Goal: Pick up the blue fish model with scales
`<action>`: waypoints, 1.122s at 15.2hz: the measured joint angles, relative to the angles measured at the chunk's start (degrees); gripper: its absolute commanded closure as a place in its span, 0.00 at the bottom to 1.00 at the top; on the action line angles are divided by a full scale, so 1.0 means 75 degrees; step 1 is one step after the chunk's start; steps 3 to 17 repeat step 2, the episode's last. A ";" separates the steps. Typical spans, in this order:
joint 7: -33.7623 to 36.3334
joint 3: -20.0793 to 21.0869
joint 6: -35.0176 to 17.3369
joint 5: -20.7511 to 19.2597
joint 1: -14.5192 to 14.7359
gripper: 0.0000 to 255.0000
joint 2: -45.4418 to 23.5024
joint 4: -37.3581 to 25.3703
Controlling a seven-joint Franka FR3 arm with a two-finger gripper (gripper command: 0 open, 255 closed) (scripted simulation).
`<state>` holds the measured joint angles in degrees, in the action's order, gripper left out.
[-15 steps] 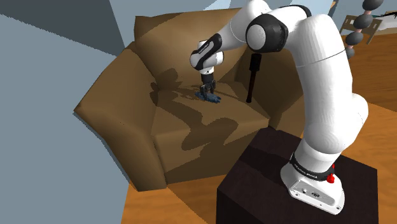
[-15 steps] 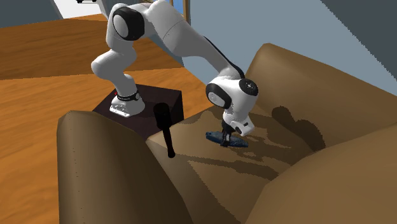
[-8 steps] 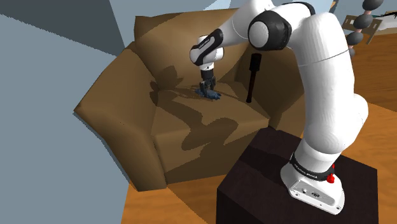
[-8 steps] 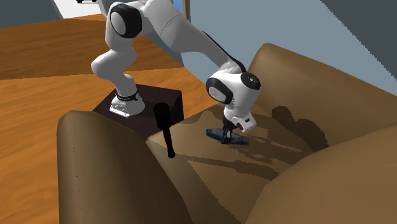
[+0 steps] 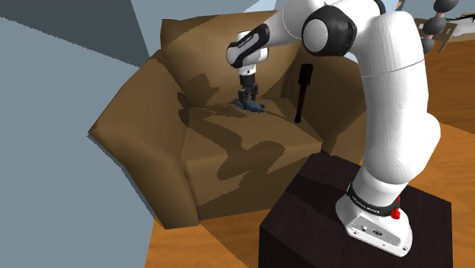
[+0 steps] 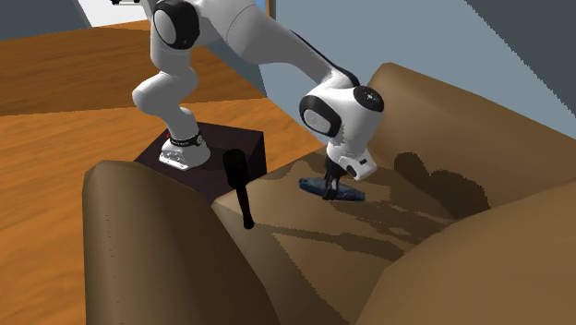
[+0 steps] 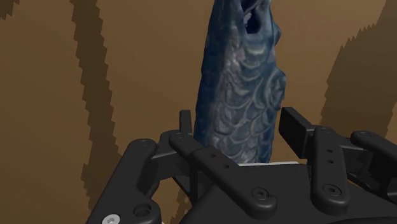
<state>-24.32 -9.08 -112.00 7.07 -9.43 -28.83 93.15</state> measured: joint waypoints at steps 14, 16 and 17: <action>0.0008 -0.0008 0.0125 -0.0014 0.0000 1.00 0.0071 -0.0055; 0.0008 -0.0008 0.0125 -0.0014 0.0000 1.00 0.0071 -0.0055; 0.0008 -0.0008 0.0125 -0.0014 0.0000 1.00 0.0071 -0.0055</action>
